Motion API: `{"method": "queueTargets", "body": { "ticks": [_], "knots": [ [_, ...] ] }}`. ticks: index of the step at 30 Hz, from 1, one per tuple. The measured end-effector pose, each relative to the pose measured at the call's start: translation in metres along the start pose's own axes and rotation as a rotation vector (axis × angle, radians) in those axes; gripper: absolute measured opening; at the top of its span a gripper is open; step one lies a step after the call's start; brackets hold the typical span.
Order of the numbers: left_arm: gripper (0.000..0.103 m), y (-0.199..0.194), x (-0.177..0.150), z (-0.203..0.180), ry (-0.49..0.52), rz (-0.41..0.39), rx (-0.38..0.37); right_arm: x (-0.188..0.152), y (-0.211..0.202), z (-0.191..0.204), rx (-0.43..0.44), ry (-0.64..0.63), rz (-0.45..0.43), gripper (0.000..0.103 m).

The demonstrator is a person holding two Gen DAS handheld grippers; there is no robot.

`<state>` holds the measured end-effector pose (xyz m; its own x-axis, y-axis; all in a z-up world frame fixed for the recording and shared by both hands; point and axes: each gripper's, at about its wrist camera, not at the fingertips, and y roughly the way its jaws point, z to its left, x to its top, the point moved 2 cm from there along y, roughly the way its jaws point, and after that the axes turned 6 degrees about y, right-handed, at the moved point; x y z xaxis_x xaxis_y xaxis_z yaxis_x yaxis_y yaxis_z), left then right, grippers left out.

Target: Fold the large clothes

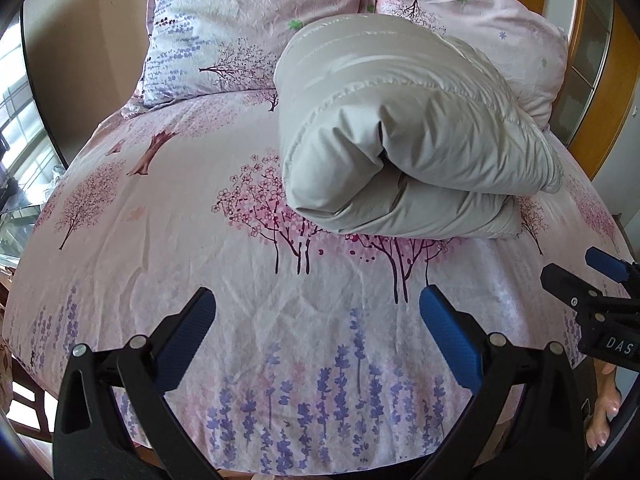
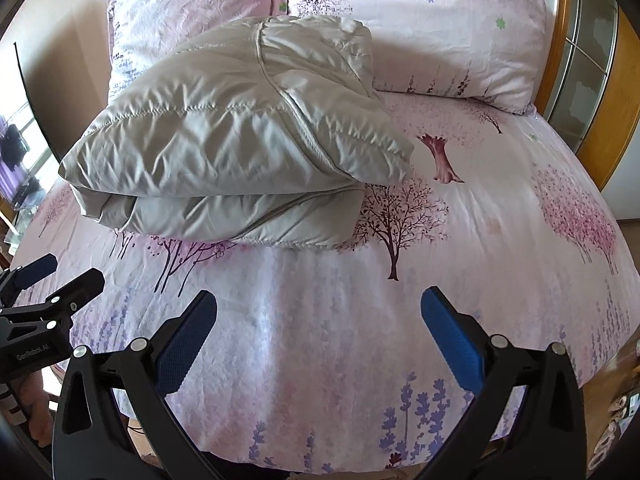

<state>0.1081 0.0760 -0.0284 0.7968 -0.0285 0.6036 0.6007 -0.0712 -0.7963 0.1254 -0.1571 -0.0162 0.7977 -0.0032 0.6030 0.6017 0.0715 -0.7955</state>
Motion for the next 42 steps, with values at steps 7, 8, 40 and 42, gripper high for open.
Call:
{"method": "queueTargets", "body": {
  "ticks": [7, 8, 40, 42],
  "knots": [
    [0.101, 0.0012, 0.0009, -0.0011, 0.002, -0.003, 0.002, 0.0003, 0.0025, -0.0015, 0.007, 0.009, 0.008, 0.102],
    [0.101, 0.0013, 0.0008, -0.0011, 0.002, -0.003, 0.001, 0.0006, 0.003, -0.0014, 0.006, 0.011, 0.008, 0.102],
    [0.101, 0.0041, 0.0002, -0.0015, 0.001, 0.0, -0.001, -0.0008, 0.0067, -0.0013, 0.012, 0.024, 0.015, 0.102],
    [0.101, 0.0044, 0.0002, -0.0016, 0.001, 0.0, 0.0, -0.001, 0.0068, -0.0011, 0.012, 0.024, 0.016, 0.102]
  ]
}}
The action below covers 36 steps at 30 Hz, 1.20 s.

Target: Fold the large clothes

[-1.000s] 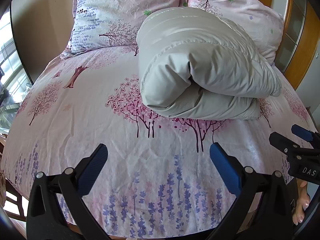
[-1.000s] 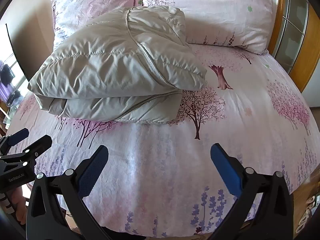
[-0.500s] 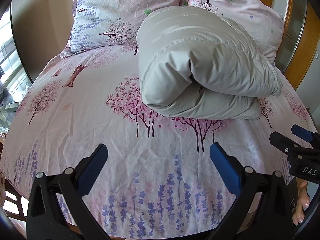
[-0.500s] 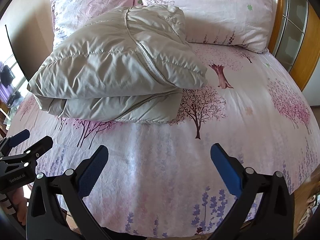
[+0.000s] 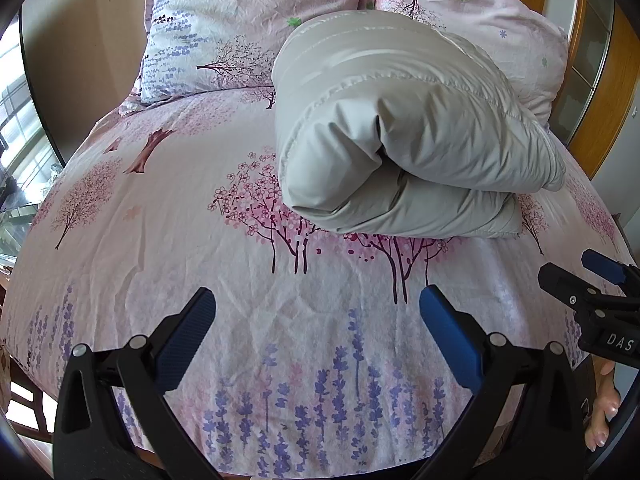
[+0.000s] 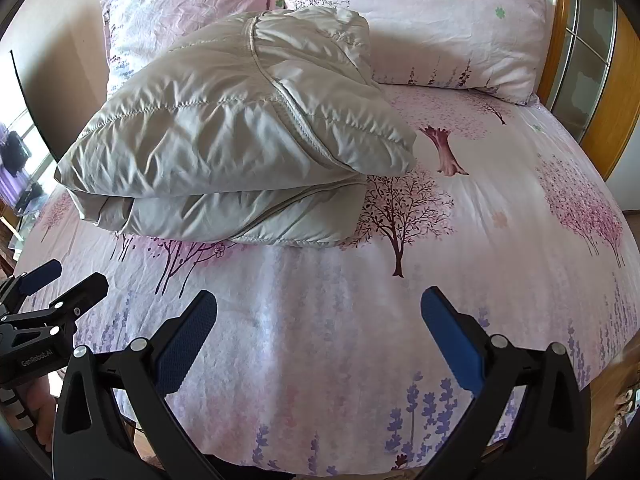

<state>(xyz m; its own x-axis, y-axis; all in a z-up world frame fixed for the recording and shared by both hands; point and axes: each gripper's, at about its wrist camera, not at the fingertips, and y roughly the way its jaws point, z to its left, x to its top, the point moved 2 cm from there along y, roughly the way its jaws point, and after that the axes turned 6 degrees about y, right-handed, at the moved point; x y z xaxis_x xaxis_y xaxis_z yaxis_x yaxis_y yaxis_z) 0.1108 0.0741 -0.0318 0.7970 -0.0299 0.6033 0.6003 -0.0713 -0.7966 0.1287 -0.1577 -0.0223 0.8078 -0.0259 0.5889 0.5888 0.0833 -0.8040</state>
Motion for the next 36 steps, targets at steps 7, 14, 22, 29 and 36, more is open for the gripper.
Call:
{"method": "queueTargets", "body": {
  "ticks": [7, 14, 22, 29, 36],
  "knots": [
    [0.101, 0.0012, -0.0013, -0.0012, -0.005, 0.003, -0.001, 0.0, 0.0002, -0.0003, -0.001, 0.0, 0.0, 0.102],
    [0.101, 0.0015, -0.0016, -0.0008, -0.005, 0.003, -0.001, -0.0003, 0.0001, -0.0001, 0.0, 0.002, 0.0, 0.102],
    [0.101, 0.002, -0.002, 0.0, -0.008, 0.007, 0.003, -0.0007, 0.0006, 0.0006, 0.0, 0.001, 0.002, 0.102],
    [0.101, 0.0024, -0.002, -0.0012, -0.002, 0.004, 0.0, -0.0002, 0.001, 0.0001, 0.0, 0.002, 0.003, 0.102],
    [0.101, 0.0026, -0.0025, -0.0034, -0.001, 0.007, 0.002, -0.0013, 0.0021, 0.0015, -0.001, 0.004, 0.004, 0.102]
  ]
}}
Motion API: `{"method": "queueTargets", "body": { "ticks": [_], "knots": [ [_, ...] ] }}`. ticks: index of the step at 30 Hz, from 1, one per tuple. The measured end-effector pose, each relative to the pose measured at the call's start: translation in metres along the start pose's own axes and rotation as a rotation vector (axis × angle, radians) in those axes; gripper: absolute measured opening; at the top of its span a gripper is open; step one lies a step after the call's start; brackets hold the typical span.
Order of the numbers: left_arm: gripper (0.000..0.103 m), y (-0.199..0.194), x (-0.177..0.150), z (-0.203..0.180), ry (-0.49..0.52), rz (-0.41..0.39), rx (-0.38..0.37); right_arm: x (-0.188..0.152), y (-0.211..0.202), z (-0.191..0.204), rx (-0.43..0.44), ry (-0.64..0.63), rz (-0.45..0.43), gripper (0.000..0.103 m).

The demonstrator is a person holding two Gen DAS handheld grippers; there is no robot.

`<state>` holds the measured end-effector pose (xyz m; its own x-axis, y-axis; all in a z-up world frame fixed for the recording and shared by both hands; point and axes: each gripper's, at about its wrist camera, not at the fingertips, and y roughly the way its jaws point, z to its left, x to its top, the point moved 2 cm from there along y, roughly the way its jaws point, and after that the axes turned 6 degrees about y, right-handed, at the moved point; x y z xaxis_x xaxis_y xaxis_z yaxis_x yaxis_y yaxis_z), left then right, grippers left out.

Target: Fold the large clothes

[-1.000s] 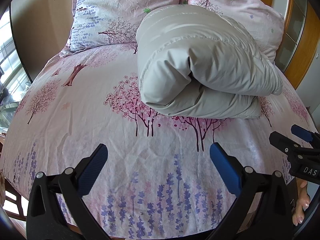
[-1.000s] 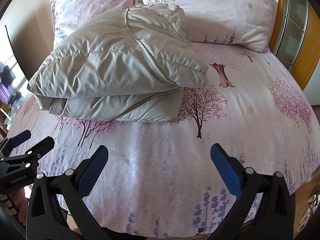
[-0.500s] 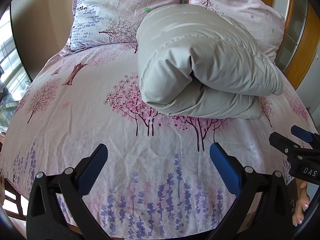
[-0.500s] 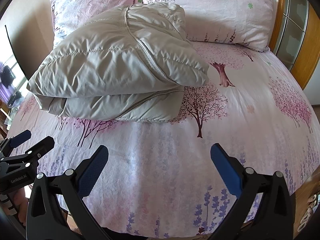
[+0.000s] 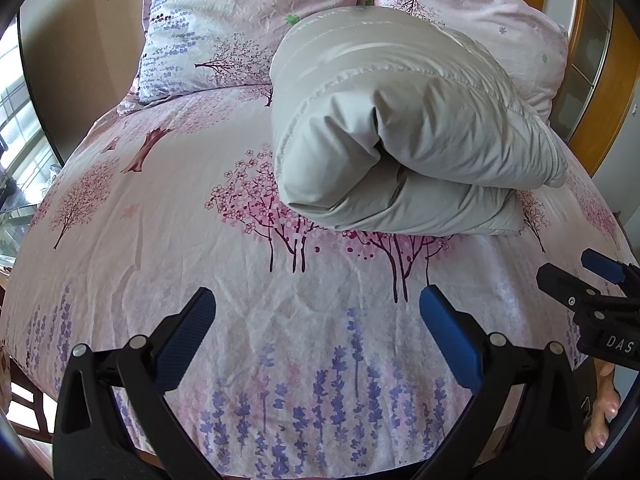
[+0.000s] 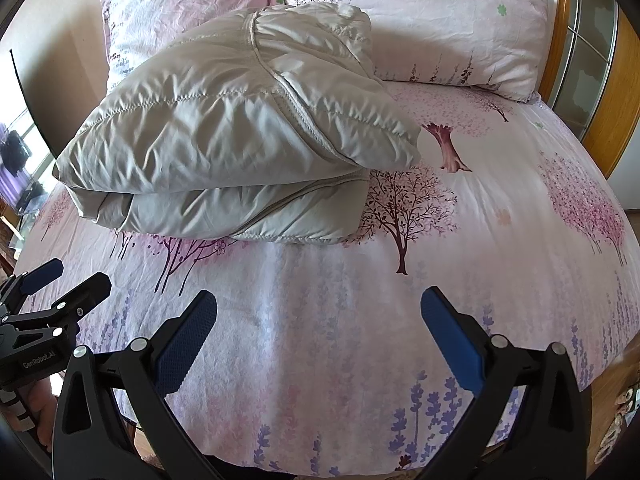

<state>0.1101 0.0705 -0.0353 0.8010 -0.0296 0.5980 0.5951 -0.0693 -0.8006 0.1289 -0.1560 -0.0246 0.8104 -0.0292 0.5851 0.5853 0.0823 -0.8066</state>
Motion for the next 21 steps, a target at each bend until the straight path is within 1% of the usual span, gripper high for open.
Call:
{"method": "queueTargets", "body": {
  "ticks": [21],
  "knots": [
    [0.101, 0.0019, 0.0007, 0.0019, -0.006, 0.003, -0.001, -0.004, 0.0044, 0.0011, 0.002, 0.0, 0.01, 0.102]
  ]
}}
